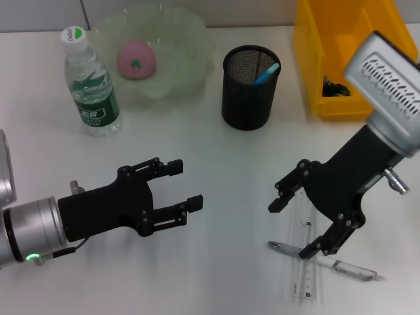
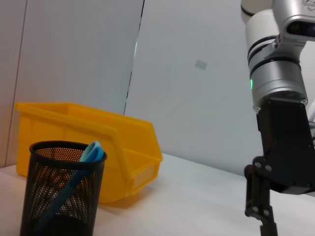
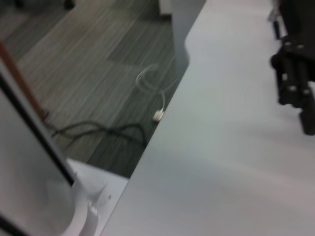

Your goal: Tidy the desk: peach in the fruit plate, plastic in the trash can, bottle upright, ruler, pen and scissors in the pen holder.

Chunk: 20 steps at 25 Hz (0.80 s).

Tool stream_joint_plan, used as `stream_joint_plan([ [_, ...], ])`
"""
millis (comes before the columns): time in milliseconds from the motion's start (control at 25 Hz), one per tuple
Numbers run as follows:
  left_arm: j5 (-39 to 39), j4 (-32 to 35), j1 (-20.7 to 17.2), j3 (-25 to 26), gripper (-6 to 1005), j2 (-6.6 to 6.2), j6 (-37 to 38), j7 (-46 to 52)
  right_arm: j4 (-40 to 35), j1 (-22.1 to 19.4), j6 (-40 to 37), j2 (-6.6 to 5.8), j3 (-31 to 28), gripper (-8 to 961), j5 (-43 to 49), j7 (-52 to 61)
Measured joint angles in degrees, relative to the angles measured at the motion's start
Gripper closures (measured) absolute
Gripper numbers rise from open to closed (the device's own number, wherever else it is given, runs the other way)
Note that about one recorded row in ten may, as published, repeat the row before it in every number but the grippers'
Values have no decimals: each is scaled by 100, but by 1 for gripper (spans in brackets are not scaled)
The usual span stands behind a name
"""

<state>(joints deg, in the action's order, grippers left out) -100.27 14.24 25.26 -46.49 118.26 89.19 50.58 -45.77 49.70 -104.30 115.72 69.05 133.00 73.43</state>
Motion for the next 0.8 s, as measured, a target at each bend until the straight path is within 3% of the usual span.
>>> stream_joint_plan([
  [360, 18, 247, -89, 7, 229, -5, -31, 319, -580, 88, -119, 249, 654, 168, 348, -222],
  [800, 25, 290, -126, 34, 229, -5, -53, 410, -1021, 105, -221, 335, 1662, 178, 462, -306],
])
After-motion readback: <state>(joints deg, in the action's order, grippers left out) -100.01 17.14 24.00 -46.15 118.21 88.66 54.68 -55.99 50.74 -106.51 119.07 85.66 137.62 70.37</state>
